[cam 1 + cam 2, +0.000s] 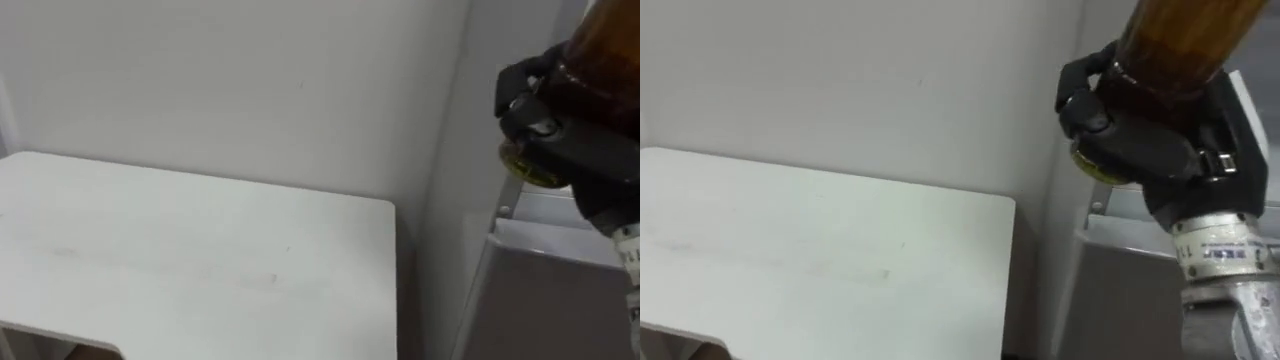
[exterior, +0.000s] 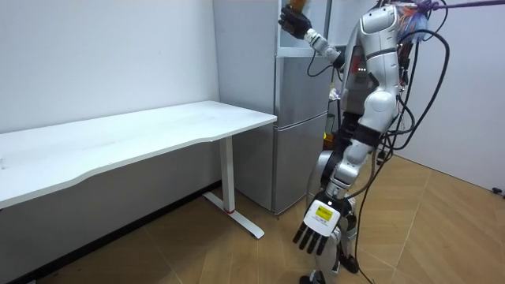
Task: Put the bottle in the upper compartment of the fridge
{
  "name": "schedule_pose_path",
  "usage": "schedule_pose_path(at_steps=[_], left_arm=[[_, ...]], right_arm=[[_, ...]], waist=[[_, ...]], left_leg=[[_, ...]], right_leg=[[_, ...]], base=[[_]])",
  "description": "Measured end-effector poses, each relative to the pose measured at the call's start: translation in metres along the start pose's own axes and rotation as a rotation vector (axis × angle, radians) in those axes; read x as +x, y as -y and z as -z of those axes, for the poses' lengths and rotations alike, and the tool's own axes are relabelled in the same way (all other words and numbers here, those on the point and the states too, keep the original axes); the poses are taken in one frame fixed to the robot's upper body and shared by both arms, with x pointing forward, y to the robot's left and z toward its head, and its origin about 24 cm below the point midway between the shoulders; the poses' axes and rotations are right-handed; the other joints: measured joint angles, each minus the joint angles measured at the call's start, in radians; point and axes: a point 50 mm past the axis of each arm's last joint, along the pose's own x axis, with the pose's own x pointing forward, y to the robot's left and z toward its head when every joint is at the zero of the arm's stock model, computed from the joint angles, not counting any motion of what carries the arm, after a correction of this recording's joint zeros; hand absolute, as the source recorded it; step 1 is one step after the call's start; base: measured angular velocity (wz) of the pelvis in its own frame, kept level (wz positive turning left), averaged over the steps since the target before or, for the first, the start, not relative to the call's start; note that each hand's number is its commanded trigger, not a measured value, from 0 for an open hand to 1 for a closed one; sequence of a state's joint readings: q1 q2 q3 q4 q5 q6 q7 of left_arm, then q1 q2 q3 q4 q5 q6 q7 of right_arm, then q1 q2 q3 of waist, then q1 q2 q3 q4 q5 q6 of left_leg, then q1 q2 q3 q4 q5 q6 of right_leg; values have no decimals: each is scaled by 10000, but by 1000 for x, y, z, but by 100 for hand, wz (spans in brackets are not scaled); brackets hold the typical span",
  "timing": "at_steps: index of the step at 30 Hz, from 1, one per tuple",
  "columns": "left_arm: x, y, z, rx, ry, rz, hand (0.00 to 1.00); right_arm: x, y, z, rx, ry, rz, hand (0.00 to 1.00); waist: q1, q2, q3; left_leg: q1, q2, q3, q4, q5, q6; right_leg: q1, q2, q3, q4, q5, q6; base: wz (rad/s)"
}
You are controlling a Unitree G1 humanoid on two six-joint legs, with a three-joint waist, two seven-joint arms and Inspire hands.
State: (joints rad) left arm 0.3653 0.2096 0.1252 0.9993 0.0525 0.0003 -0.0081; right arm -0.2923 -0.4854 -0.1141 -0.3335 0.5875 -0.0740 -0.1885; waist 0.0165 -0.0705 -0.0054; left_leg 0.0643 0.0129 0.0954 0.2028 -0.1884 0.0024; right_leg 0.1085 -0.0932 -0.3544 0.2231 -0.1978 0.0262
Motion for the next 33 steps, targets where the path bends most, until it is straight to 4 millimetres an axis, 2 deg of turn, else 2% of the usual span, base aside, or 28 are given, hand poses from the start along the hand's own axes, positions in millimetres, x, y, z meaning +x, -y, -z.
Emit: schedule_pose_path(at_steps=[4,10,14,16,21,26,28,33], left_arm=[[-1,-6,1,-319,25,-224,0],[-1,-12,2,-879,13,-527,0],[-1,-13,3,-888,-13,-546,0],[-1,-13,3,-882,-29,-559,0],[-2,-13,7,-869,-179,-666,0],[-2,-14,10,-871,-399,-756,0],[-3,-13,11,-851,-502,-742,0],[-2,-12,10,-749,-543,-664,0]], right_arm=[[-5,20,-8,-527,137,769,100],[-7,52,-18,-1117,382,2173,100],[-11,68,-18,-1158,274,2883,100],[-13,78,-12,-869,-66,3345,100],[-20,98,10,-841,-1179,4439,100],[-34,120,37,-964,-2668,5717,100],[-37,124,44,-1019,-3134,6008,100],[-30,135,56,-1179,-3652,6856,100]], waist=[[-133,-36,14],[-380,-79,44],[-408,-129,56],[-416,-217,72],[-297,-296,39],[-113,-256,25],[-57,-291,48],[8,-304,55]], left_leg=[[158,121,184,15,-163,-66],[263,135,348,1,-177,-68],[317,138,407,-16,-201,-60],[301,140,423,18,-231,-53],[150,204,499,294,-364,-44],[152,217,442,328,-386,-46],[149,217,410,265,-385,-49],[52,216,391,342,-382,-49]], right_leg=[[148,121,224,-33,2,-6],[115,139,348,-31,2,-6],[113,139,410,-21,1,-5],[109,139,429,-12,1,-5],[61,179,505,18,2,-5],[106,188,440,21,1,-5],[103,188,418,41,-1,-4],[-48,164,418,185,-33,0]], base=[[-15],[-9],[-7],[0],[-3],[2],[3],[0]])
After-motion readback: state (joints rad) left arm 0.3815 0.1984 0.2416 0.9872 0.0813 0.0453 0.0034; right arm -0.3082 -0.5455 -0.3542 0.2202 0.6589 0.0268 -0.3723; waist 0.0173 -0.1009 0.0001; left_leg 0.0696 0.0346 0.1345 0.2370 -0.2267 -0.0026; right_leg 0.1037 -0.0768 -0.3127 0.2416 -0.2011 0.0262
